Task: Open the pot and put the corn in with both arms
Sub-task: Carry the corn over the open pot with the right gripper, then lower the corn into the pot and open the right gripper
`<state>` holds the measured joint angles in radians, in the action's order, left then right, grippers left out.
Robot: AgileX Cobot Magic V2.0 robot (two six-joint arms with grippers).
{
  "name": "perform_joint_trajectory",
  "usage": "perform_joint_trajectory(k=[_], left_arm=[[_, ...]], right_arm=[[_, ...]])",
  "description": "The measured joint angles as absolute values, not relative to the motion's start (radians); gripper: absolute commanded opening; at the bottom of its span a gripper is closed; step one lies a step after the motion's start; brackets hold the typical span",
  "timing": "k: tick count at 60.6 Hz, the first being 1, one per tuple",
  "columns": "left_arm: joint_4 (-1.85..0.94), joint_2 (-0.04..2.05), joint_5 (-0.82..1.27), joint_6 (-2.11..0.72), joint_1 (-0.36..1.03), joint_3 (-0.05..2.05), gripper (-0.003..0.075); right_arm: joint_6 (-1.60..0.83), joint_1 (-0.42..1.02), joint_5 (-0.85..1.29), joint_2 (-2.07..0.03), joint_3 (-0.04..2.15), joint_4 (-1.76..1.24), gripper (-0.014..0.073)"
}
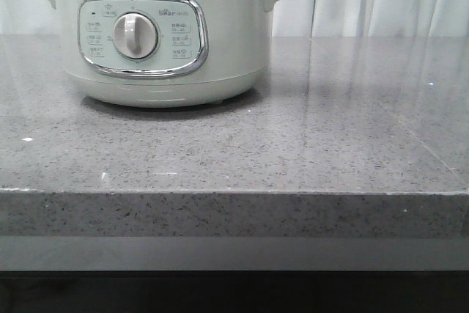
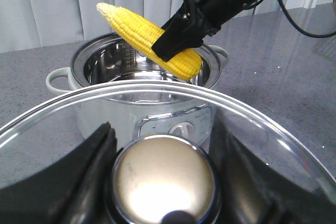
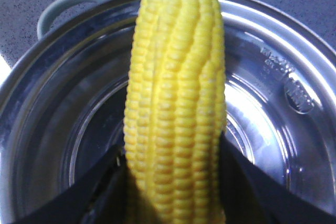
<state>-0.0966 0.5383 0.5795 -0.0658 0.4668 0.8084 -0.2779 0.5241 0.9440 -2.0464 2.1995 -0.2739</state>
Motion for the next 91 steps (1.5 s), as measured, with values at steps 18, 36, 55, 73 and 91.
perform_joint_trajectory(k=[18,36,55,73,91], left_arm=[[-0.097,0.538,0.579,-0.066,0.467,0.808,0.0209],[-0.097,0.538,0.579,-0.066,0.467,0.808,0.0209],[-0.097,0.538,0.579,-0.066,0.467,0.808,0.0209],[-0.097,0.538,0.579,-0.066,0.467,0.808,0.0209],[-0.097,0.538,0.579,-0.066,0.467,0.808,0.0209]], right_arm=[[-0.278,0.524,0.960,-2.070,2.199,-0.272,0.0300],[-0.278,0.524,0.993,-2.098,2.199,-0.260,0.0307],[-0.278,0.524,1.008,-2.117,2.199,-0.256,0.0576],[-0.278,0.524,1.008,-2.117,2.201,-0.256,0.0582],[-0.272,0.524,1.044,-2.080,2.223,-0.254,0.0582]])
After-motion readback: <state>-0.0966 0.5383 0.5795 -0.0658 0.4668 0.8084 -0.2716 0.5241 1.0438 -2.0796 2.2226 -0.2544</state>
